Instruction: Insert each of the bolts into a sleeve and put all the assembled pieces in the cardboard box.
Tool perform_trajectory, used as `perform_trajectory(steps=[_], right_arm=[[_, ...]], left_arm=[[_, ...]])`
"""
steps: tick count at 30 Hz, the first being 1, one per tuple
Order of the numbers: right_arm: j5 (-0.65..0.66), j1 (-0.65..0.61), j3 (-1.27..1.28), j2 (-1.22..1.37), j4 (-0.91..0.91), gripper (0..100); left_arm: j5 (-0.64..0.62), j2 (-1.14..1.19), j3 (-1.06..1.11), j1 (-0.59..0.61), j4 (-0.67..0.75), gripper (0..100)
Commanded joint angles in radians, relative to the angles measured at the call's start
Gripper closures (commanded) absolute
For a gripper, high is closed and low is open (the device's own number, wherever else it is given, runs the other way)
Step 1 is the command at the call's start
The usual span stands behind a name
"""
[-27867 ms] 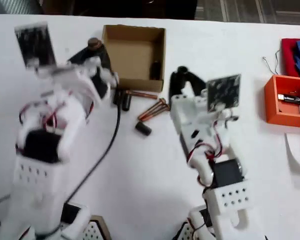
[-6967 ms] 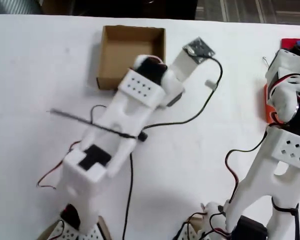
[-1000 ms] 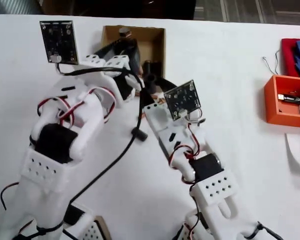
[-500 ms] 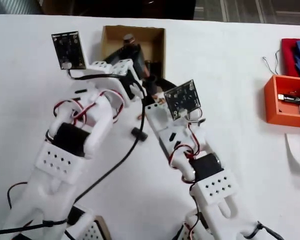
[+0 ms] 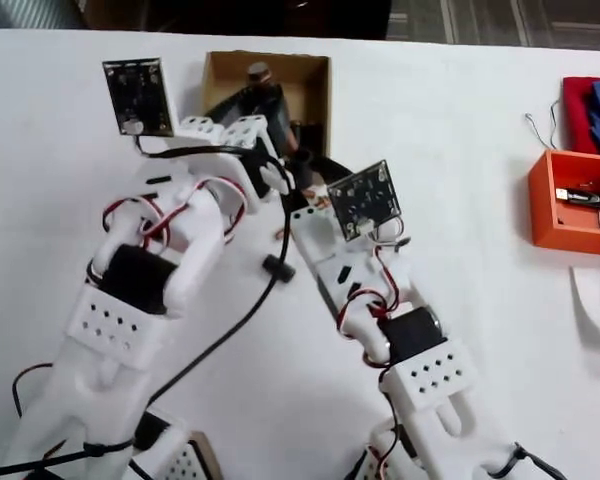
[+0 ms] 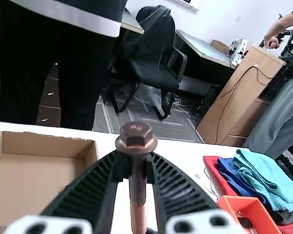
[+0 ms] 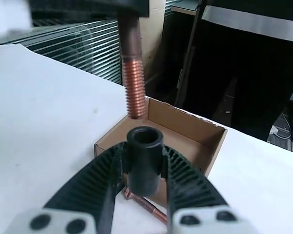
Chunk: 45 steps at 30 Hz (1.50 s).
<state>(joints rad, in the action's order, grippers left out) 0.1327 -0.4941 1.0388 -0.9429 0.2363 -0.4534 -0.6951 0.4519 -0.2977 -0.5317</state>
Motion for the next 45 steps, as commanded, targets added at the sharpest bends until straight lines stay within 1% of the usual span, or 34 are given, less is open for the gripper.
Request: perform_trajectory(steps=[1, 6, 13, 18, 21, 27, 41, 45], right_arm=[[0.006, -0.008, -0.012, -0.01, -0.025, 97.5], [0.006, -0.008, -0.012, -0.01, -0.025, 97.5], [0.006, -0.008, -0.012, -0.01, -0.025, 97.5], [0.006, -0.008, -0.012, -0.01, -0.025, 97.5], [0.006, -0.008, -0.012, -0.01, -0.025, 97.5], [0.006, -0.008, -0.014, -0.01, -0.025, 97.5], [0.005, -0.01, -0.014, -0.01, -0.025, 97.5], [0.005, -0.01, -0.014, -0.01, -0.025, 97.5]], left_arm=[[0.011, -0.011, -0.064, -0.015, -0.014, 97], [0.012, -0.005, -0.059, -0.049, -0.014, 97], [0.018, -0.003, -0.054, -0.046, -0.014, 97], [0.129, -0.002, -0.019, -0.051, -0.008, 97], [0.164, -0.003, 0.03, -0.052, -0.009, 97], [0.157, -0.005, 0.051, -0.052, -0.014, 97], [0.153, -0.003, -0.004, -0.054, -0.005, 97], [0.084, -0.003, -0.007, -0.054, -0.005, 97]])
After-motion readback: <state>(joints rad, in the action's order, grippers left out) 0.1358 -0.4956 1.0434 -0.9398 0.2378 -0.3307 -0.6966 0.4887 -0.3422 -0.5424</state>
